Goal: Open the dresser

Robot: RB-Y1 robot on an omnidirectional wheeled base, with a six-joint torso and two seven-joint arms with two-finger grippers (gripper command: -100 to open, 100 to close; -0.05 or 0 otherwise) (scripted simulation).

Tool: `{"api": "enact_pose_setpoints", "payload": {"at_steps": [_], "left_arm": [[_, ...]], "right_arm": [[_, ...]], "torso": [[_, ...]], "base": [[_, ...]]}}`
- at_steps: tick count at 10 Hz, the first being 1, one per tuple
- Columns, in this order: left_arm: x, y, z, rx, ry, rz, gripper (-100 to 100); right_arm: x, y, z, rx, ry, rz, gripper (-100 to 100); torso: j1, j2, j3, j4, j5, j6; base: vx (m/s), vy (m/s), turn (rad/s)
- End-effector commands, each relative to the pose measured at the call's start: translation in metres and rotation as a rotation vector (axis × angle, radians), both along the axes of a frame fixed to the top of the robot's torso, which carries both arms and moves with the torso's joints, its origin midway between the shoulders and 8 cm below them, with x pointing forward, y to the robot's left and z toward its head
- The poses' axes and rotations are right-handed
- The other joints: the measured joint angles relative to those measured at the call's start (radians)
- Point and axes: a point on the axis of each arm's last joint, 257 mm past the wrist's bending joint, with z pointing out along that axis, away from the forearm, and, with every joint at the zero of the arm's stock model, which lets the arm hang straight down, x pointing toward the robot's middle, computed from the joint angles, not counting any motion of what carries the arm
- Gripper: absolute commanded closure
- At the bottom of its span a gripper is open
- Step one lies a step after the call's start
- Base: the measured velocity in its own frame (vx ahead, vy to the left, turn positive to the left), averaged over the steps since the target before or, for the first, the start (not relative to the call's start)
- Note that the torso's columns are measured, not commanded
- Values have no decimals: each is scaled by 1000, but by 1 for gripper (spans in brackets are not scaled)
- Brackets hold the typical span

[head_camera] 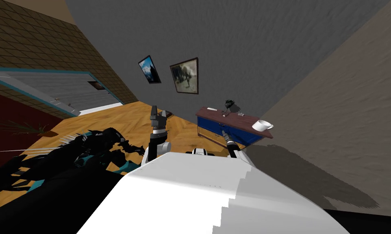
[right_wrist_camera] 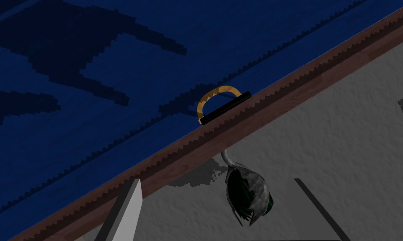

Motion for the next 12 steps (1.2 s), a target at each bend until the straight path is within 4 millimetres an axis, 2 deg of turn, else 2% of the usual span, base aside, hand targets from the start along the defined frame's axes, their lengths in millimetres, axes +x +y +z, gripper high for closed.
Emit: {"api": "enact_pose_setpoints", "payload": {"at_steps": [1,3,4,5,6,8,9,11,12], "left_arm": [[0,0,0,0,0,0,0],[0,0,0,0,0,0,0],[0,0,0,0,0,0,0],[0,0,0,0,0,0,0],[0,0,0,0,0,0,0],[0,0,0,0,0,0,0],[0,0,0,0,0,0,0],[0,0,0,0,0,0,0],[0,0,0,0,0,0,0]], "right_arm": [[-8,-18,-24,-89,80,-43,-100],[-10,-24,-25,-122,91,-58,-100],[-19,-37,-43,-181,148,-83,-100],[-21,-42,-43,-208,158,-98,-100],[-28,-51,-59,-251,205,-112,-100],[-33,-61,-58,-302,222,-136,-100],[-43,-73,-73,-362,274,-155,-100],[-45,-80,-70,-395,282,-174,-100],[-58,-94,-82,-442,335,-209,-100]], "torso": [[0,0,0,0,0,0],[0,0,0,0,0,0],[0,0,0,0,0,0],[0,0,0,0,0,-1],[0,0,0,0,0,0],[0,0,0,0,0,0],[0,1,1,0,0,0],[0,0,0,0,0,0],[0,0,0,0,0,0]], "base": [[8,8,193],[8,4,79],[12,9,162],[13,5,155],[20,7,223],[14,4,50],[12,6,178],[13,1,70],[16,0,190]]}}
